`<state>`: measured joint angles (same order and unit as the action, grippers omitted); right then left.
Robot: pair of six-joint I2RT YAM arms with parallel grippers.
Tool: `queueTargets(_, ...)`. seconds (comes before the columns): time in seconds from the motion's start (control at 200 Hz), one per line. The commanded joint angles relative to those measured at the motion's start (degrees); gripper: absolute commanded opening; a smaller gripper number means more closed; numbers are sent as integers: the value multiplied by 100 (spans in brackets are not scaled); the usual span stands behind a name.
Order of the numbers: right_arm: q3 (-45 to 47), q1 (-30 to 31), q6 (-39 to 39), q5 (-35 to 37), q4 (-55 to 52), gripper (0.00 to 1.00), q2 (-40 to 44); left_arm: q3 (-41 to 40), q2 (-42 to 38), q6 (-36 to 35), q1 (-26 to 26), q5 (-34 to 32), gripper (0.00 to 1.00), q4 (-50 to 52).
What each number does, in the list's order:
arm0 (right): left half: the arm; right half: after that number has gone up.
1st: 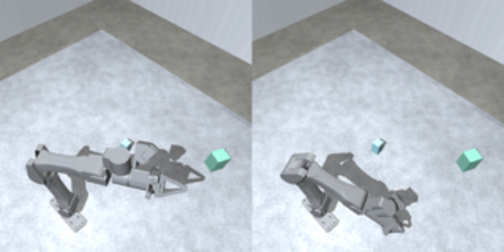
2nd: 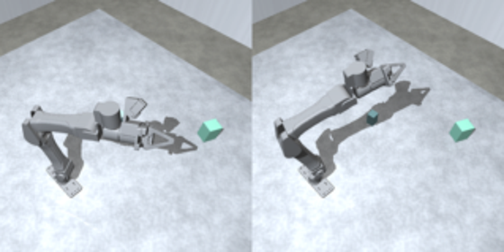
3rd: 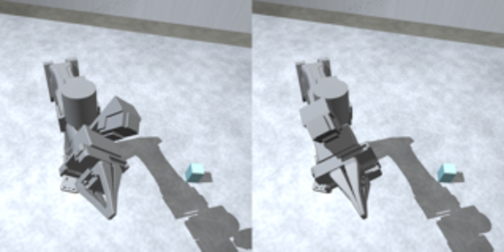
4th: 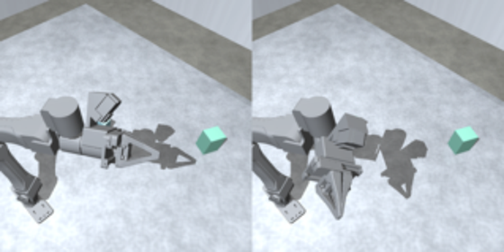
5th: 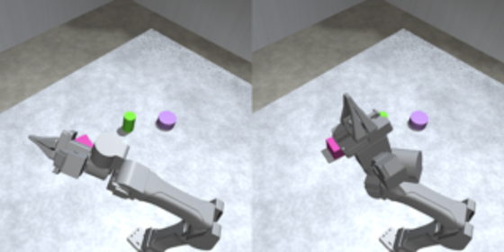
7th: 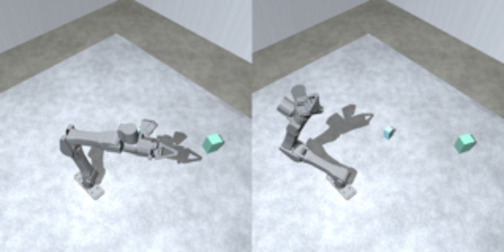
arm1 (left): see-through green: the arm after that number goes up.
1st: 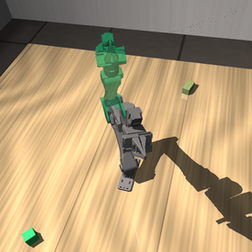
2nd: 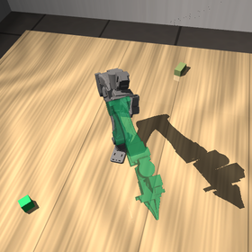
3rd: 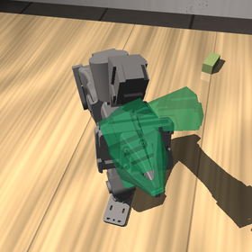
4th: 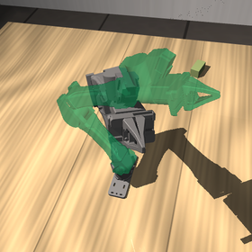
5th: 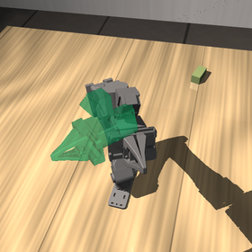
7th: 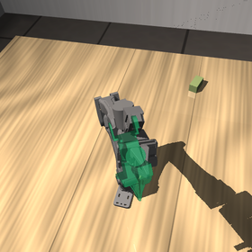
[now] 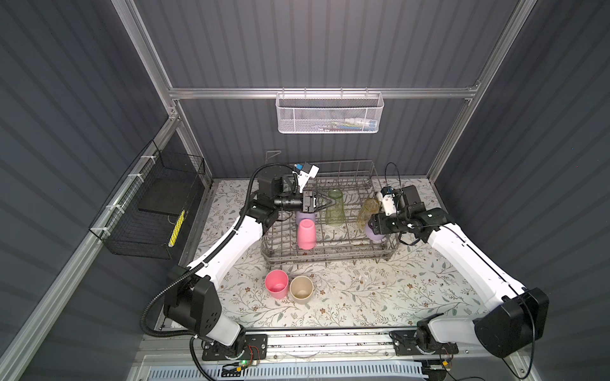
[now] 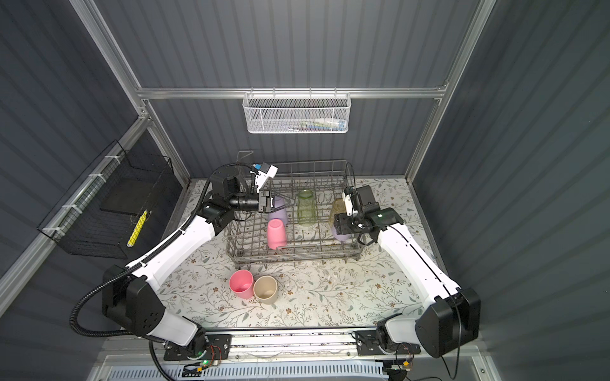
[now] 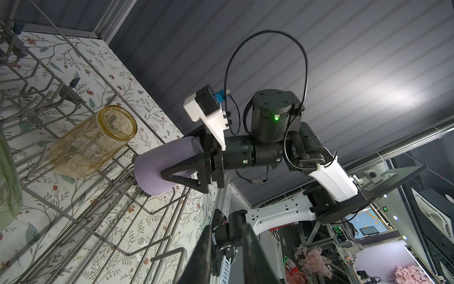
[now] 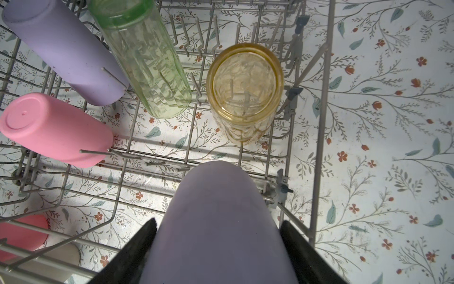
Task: Load cups into a dish rack
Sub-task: Place the cup upside down at the dish rack.
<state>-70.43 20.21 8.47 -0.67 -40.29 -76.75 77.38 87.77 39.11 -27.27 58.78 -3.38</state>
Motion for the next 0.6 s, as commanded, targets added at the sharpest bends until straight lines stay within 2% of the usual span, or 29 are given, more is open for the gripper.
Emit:
queueTargets(0.0, 99, 62, -42, 149, 286, 35, -105, -28, 19, -141, 46, 167, 24, 55)
queueTargets(0.595, 376, 132, -7, 505, 496, 36, -383, -133, -30, -128, 55, 204, 24, 12)
